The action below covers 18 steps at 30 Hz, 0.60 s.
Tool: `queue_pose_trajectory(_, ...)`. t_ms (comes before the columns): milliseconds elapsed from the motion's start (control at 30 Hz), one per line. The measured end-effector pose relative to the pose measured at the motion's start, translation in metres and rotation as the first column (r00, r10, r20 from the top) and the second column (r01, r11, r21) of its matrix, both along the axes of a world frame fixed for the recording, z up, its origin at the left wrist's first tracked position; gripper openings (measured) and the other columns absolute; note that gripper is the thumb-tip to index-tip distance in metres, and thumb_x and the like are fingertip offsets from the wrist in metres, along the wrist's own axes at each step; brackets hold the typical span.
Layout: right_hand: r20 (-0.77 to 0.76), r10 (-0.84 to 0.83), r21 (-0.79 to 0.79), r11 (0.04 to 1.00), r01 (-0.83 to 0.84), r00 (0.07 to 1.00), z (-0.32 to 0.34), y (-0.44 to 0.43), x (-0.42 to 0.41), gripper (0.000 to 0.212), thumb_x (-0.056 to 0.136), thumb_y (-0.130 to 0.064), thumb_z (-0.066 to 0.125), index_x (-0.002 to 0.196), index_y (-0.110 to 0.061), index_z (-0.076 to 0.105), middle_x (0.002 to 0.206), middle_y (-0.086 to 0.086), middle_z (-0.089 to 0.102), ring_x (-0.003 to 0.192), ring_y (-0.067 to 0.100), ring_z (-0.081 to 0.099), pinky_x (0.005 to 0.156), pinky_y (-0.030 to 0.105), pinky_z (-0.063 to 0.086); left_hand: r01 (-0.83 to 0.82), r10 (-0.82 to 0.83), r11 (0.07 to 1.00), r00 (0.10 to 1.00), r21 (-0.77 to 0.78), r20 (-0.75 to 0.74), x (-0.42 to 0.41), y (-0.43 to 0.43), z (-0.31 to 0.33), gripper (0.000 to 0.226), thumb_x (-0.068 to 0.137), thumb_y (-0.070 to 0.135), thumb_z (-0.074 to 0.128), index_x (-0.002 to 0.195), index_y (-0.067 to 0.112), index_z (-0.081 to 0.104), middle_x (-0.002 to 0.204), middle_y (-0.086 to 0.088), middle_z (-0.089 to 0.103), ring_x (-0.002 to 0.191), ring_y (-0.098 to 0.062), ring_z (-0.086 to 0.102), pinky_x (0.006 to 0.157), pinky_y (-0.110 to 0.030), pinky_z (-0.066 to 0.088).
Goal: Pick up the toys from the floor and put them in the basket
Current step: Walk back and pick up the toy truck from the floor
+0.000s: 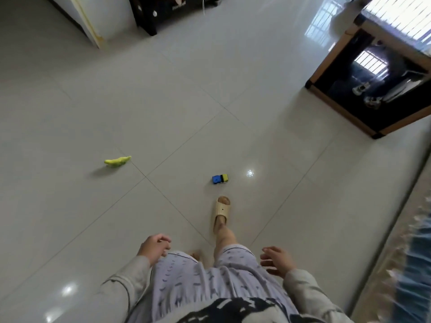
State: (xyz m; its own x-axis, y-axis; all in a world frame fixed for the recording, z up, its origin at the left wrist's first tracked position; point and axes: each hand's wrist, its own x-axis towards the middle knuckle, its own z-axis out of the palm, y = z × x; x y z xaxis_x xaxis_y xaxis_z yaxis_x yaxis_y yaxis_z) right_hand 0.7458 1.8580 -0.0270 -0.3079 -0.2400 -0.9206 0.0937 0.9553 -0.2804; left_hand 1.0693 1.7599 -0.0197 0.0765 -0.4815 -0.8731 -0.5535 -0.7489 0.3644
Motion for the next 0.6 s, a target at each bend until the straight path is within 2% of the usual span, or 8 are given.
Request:
queue_pose_trajectory(100, -0.047, 0.201, -0.034, 0.979, -0.202, 0.979, -0.003, -0.061, -0.015, 0.019, 0.090, 0.000, 0.048, 0.075, -0.008, 0.056, 0.063, 0.007, 0.054, 0.054, 0.016, 0.047, 0.049, 0.023, 0.034, 0.010, -0.017, 0.996, 0.996, 0.085, 0.089, -0.004, -0.011, -0.011, 0.015, 0.086, -0.001, 0.048, 0.079, 0.008, 0.059, 0.072, -0.012, 0.059, 0.053, -0.019, 0.047, 0.038, -0.016, 0.034)
queue_pose_trajectory(167, -0.032, 0.290, -0.038, 0.956, -0.291, 0.956, -0.003, -0.101, -0.031, 0.027, 0.091, 0.001, 0.047, 0.069, -0.012, 0.055, 0.064, 0.006, 0.054, 0.055, 0.016, 0.048, 0.049, 0.022, 0.033, -0.018, -0.001, 0.989, 0.991, 0.144, 0.131, -0.008, -0.025, -0.018, 0.015, 0.086, 0.001, 0.048, 0.079, 0.008, 0.059, 0.076, -0.013, 0.060, 0.056, -0.020, 0.048, 0.043, -0.018, 0.032)
queue_pose_trajectory(300, 0.003, 0.444, 0.009, 0.896, -0.444, 0.896, -0.003, -0.171, -0.061, 0.013, 0.092, -0.004, 0.045, 0.086, -0.010, 0.055, 0.069, 0.004, 0.056, 0.057, 0.014, 0.051, 0.049, 0.021, 0.034, -0.057, 0.024, 0.981, 0.984, 0.184, 0.178, -0.026, -0.068, -0.027, 0.014, 0.087, 0.006, 0.047, 0.085, 0.009, 0.061, 0.086, -0.013, 0.064, 0.067, -0.024, 0.052, 0.056, -0.024, 0.034)
queue_pose_trajectory(333, 0.003, 0.475, 0.014, 0.880, -0.475, 0.880, -0.005, -0.187, -0.068, 0.011, 0.092, -0.004, 0.045, 0.090, -0.009, 0.055, 0.070, 0.004, 0.056, 0.057, 0.014, 0.051, 0.050, 0.021, 0.034, -0.069, 0.038, 0.982, 0.984, 0.175, 0.173, -0.035, -0.082, -0.027, 0.014, 0.087, 0.006, 0.047, 0.085, 0.010, 0.061, 0.087, -0.013, 0.065, 0.069, -0.024, 0.053, 0.059, -0.024, 0.035)
queue_pose_trajectory(467, -0.035, 0.596, 0.038, 0.803, -0.595, 0.802, -0.018, -0.248, -0.084, 0.012, 0.089, -0.005, 0.047, 0.091, -0.010, 0.057, 0.073, 0.005, 0.058, 0.058, 0.016, 0.053, 0.051, 0.021, 0.034, -0.089, 0.076, 0.989, 0.991, 0.118, 0.109, -0.078, -0.147, -0.025, 0.012, 0.087, 0.008, 0.049, 0.084, 0.013, 0.060, 0.087, -0.013, 0.064, 0.067, -0.023, 0.054, 0.052, -0.021, 0.034)
queue_pose_trajectory(600, -0.043, 0.603, 0.035, 0.798, -0.602, 0.797, -0.049, -0.305, -0.088, 0.013, 0.090, -0.007, 0.046, 0.093, -0.012, 0.058, 0.086, 0.012, 0.060, 0.063, 0.019, 0.055, 0.054, 0.021, 0.037, -0.051, 0.047, 0.996, 0.998, 0.075, 0.049, -0.114, -0.209, -0.039, 0.015, 0.084, 0.009, 0.052, 0.090, 0.014, 0.065, 0.085, -0.009, 0.064, 0.057, -0.015, 0.052, 0.049, -0.018, 0.035)
